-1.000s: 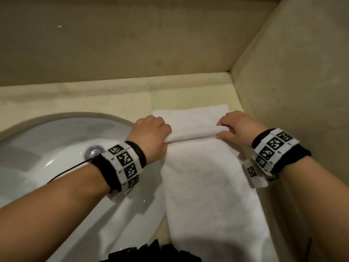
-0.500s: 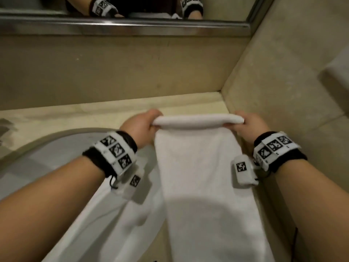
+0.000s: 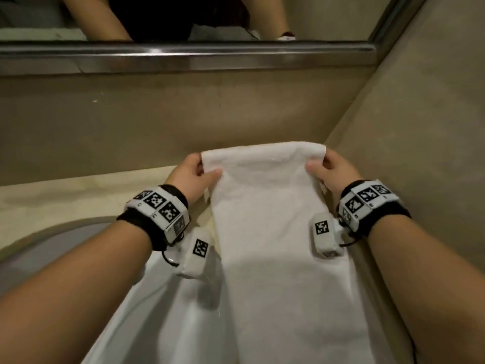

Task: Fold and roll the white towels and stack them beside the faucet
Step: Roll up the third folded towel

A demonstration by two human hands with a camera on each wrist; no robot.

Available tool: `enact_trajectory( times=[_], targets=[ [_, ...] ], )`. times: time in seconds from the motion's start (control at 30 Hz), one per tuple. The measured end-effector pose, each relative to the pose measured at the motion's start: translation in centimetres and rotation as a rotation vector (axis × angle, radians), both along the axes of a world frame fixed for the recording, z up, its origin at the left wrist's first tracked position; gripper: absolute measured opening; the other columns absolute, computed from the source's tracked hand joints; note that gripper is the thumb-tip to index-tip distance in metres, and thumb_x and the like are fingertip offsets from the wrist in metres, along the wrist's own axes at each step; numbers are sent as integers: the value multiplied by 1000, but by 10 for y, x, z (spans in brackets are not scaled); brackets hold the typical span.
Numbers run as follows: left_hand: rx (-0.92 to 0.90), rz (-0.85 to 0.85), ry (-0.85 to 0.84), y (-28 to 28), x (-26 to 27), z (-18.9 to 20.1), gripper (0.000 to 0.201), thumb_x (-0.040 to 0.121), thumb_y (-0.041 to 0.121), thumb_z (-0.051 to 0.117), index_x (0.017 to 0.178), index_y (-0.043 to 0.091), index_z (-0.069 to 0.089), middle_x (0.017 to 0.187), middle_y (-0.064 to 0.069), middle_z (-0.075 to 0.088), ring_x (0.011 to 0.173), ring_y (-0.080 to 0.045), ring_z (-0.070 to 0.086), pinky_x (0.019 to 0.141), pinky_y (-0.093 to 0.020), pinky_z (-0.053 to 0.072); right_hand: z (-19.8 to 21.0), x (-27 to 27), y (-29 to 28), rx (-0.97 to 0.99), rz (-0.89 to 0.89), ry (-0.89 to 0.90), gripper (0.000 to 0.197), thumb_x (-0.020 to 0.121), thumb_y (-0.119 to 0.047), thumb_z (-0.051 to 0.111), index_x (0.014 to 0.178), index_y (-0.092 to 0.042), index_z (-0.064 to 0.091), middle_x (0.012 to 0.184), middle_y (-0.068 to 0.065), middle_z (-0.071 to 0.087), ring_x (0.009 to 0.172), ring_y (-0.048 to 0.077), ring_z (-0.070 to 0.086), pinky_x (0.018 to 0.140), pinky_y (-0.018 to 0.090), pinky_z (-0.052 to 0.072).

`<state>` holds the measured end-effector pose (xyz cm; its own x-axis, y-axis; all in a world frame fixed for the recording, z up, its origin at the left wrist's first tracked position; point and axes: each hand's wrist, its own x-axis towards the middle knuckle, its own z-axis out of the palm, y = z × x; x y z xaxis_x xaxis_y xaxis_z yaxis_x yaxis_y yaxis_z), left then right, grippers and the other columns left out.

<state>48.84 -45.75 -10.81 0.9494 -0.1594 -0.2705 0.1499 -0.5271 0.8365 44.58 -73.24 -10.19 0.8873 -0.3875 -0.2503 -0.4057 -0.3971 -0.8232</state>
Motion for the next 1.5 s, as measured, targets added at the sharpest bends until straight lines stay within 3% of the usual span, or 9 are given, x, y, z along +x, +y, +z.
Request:
enact_trajectory(
  times=[0.1,0.23,0.37,0.53,0.87,1.0,1.27,1.4,1.5],
  targets=[
    [132,-107,-11,1,0,-11,63,75,34,71,128,17,42,113,4,56,103,-18,55,84,-29,42,-10,3,-4,-8,77,109,45,81,-16,67,123,-20,51,118,0,61,102,18,58,88,35,47],
    [302,-217,-141,0,-1,-9,45,83,25,63,124,15,49,124,-8,59,112,-27,53,88,-30,40,-4,7,-6,-68,92,101,44,82,-15,66,124,-18,52,117,-1,61,101,16,57,90,34,45],
    [255,-178,-185,0,1,8,42,89,25,54,129,17,44,123,-7,59,111,-27,54,82,-26,36,7,4,-6,-84,67,-28,41,81,-13,66,120,-19,55,106,-5,62,85,5,58,74,20,45],
    [240,-105,-313,-4,25,32,44,88,24,56,129,13,45,122,-9,60,111,-28,55,82,-28,38,25,37,-8,-155,-2,-168,40,80,-16,67,118,-13,56,116,6,64,104,20,58,87,30,44],
    [226,-95,-52,-11,16,-4,46,87,26,57,130,14,44,128,-9,57,115,-27,54,86,-25,37,-4,39,-12,-415,61,122,35,81,-24,64,114,-17,58,105,5,65,96,28,61,76,29,43],
    [101,-45,-17,-3,16,-4,42,86,23,60,126,19,49,124,-3,60,110,-21,55,87,-26,39,-9,27,3,-30,-116,49,23,84,-6,59,107,-9,57,76,3,61,56,18,55,48,24,48],
    [-98,40,-172,1,28,41,28,85,23,60,112,24,58,97,10,62,92,-14,60,84,-35,51,27,41,15,164,-197,-232,23,87,0,52,106,-13,53,76,5,62,57,9,63,54,19,53],
    [-32,-36,-210,2,32,50,34,85,21,60,119,21,56,111,1,65,103,-19,60,91,-35,49,45,46,14,230,-214,-280,30,89,0,50,113,-18,52,90,1,64,77,12,67,62,20,57],
    [56,-53,-169,1,26,36,36,89,21,55,124,14,52,120,-9,62,108,-26,58,91,-33,47,30,41,18,138,-159,-152,31,87,2,51,116,-10,54,80,2,62,69,15,62,64,25,56]
  ],
)
